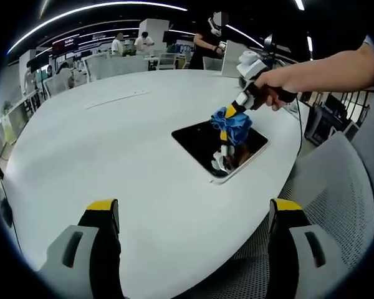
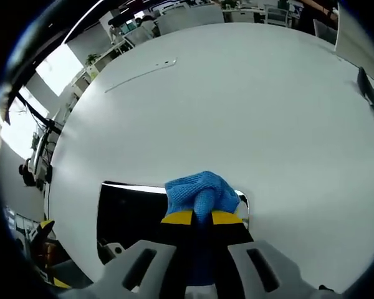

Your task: Wipe the mirror surface with the cleaning cloth until all visible marks leave the cleaned area.

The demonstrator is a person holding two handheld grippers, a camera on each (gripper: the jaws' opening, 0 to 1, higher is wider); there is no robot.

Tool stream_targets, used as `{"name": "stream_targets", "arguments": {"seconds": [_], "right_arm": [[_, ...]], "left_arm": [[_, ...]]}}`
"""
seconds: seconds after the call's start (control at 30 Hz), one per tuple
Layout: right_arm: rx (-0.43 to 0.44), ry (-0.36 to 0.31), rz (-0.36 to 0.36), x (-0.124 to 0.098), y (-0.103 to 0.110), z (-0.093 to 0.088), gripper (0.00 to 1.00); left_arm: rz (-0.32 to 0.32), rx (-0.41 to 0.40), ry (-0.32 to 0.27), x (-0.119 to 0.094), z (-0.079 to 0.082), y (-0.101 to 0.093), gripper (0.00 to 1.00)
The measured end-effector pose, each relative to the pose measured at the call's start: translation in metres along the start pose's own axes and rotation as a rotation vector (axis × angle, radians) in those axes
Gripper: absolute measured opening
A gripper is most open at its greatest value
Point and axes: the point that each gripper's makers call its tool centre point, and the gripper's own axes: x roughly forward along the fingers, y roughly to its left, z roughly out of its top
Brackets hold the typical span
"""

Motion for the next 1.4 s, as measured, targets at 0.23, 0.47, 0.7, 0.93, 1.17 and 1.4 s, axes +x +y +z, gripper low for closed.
{"name": "stream_targets", "arguments": {"seconds": [0.23, 0.47, 0.7, 0.93, 1.17, 1.4], "right_arm": [[-0.014, -0.001, -0.003, 0.002, 0.012, 0.000, 0.03], [-0.016, 0.002, -0.011, 0.004, 0.017, 0.002, 0.03], [-0.011, 0.001, -0.003, 0.007, 0.025, 0.004, 0.03], [-0.020, 0.003, 0.007, 0.009, 0.038, 0.004, 0.03], [-0.027, 0.008, 0.026, 0.013, 0.056, 0.005, 0.03], [-0.036, 0.020, 0.043, 0.023, 0.081, 0.008, 0.03]], "left_arm": [[-0.004, -0.005, 0.001, 0.000, 0.000, 0.000, 0.99], [-0.014, -0.007, 0.001, 0.001, -0.001, -0.001, 0.99], [-0.018, -0.011, 0.003, 0.001, -0.001, -0.002, 0.99], [-0.018, -0.011, 0.003, 0.002, -0.001, -0.001, 0.99], [-0.016, -0.013, 0.003, 0.002, -0.001, -0.001, 0.99], [-0.005, -0.015, 0.002, 0.002, -0.002, 0.003, 0.98]]}}
